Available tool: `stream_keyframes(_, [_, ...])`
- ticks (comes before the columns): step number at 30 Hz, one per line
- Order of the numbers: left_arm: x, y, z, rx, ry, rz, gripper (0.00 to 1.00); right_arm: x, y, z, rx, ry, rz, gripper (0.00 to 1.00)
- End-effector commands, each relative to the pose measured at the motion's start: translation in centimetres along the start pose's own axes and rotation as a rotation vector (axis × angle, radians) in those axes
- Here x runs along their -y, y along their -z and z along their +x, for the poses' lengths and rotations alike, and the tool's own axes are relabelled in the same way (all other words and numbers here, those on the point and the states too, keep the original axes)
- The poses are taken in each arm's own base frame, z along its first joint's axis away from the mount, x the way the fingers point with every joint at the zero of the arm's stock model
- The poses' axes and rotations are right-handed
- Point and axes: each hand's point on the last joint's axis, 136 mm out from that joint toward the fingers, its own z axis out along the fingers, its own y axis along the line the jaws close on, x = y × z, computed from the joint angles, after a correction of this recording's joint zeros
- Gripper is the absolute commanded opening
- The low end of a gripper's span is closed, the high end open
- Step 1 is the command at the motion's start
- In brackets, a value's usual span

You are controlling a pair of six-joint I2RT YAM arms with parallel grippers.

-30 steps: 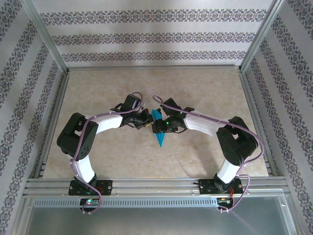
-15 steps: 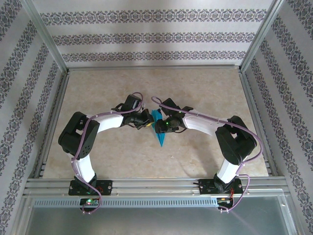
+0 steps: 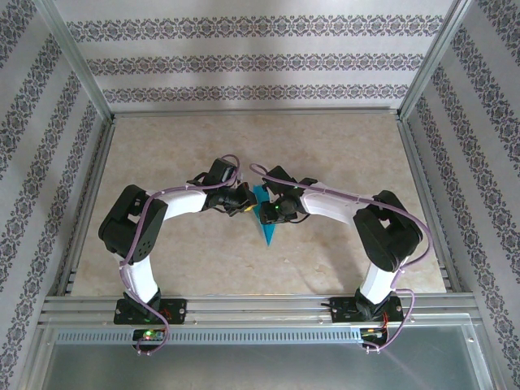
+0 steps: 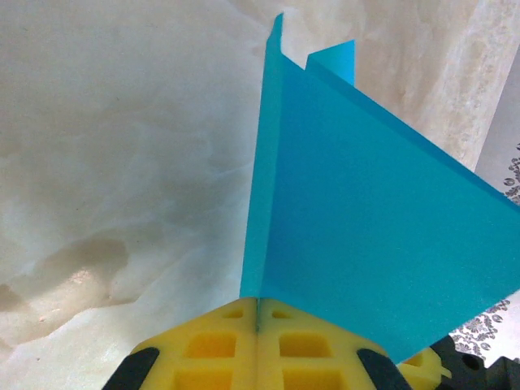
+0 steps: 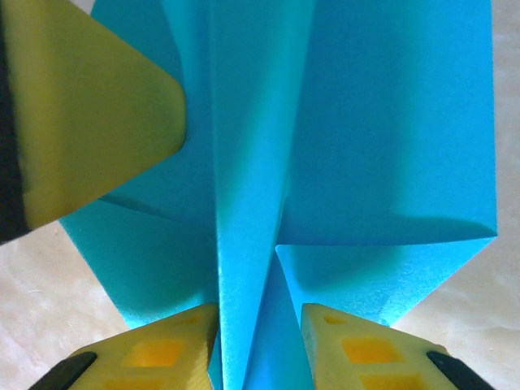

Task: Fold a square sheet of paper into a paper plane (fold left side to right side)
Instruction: Turn over the paper plane at the center of the table, then pick up the paper plane at the center of the table.

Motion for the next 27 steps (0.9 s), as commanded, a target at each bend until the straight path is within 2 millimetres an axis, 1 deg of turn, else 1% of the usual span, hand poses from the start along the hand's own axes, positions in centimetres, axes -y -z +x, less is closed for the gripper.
stream_keyframes(1, [-0.2, -0.8, 0.5, -0.016, 0.001, 0.002, 0.0, 0.0, -0.4, 0.0, -0.01, -0.027, 0.029, 0.31])
stream_keyframes(11, [-0.8, -1.5, 1.0, -0.026, 0.01, -0.004, 0.0, -0.3, -1.5, 0.4, -0.032, -0.076, 0.035, 0.28])
stream_keyframes(18, [-1.7, -1.8, 1.2, -0.03, 0.02, -0.017, 0.0, -0.2, -2.0, 0.6, -0.043, -0.11, 0.039, 0.24])
stream_keyframes(21, [-1.8, -1.7, 1.2, -0.026, 0.018, -0.019, 0.07, -0.1, -2.2, 0.8, -0.051, -0.118, 0.041, 0.2])
stream_keyframes(23, [-1.7, -1.4, 1.1, -0.014, 0.011, -0.02, 0.12, -0.1, -2.1, 0.8, -0.05, -0.123, 0.041, 0.14])
stream_keyframes(25, [-1.4, -0.8, 0.9, 0.004, 0.0, -0.013, 0.21, -0.2, -1.8, 0.7, -0.042, -0.125, 0.038, 0.08])
stream_keyframes(27, [-0.9, 0.1, 0.6, 0.032, -0.015, -0.004, 0.3, -0.4, -1.2, 0.5, -0.03, -0.124, 0.032, 0.04])
